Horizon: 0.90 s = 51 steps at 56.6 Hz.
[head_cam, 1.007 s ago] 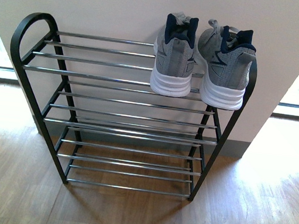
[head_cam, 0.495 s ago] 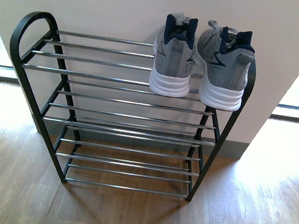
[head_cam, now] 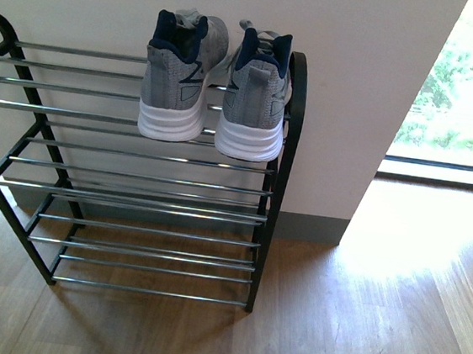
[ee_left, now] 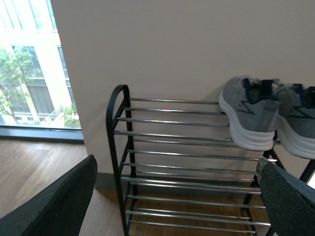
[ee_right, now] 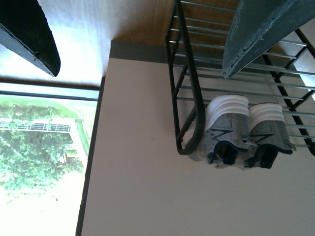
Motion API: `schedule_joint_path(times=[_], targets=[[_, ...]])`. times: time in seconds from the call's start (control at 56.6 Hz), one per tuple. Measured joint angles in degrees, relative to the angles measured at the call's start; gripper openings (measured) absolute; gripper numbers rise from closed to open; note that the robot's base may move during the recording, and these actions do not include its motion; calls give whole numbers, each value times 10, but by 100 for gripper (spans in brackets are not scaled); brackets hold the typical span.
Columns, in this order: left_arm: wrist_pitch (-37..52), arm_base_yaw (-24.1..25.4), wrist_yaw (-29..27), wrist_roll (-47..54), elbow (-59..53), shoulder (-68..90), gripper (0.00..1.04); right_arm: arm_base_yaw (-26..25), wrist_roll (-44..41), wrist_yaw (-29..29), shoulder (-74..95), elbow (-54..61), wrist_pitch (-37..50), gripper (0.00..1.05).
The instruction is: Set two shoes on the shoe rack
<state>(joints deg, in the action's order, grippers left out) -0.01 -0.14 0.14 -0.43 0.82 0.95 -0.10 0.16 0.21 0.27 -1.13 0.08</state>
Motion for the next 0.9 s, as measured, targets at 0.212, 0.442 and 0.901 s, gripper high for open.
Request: schedule_joint_path(times=[0.212, 0.442, 0.901], targets=[[0, 0, -1, 0, 0, 0, 95, 0, 0, 0, 0, 0, 0, 96], [0, 0, -1, 0, 0, 0, 95, 0, 0, -1, 0, 0, 0, 96], [0, 0, -1, 0, 0, 0, 95, 0, 0, -1, 0, 0, 0, 96]])
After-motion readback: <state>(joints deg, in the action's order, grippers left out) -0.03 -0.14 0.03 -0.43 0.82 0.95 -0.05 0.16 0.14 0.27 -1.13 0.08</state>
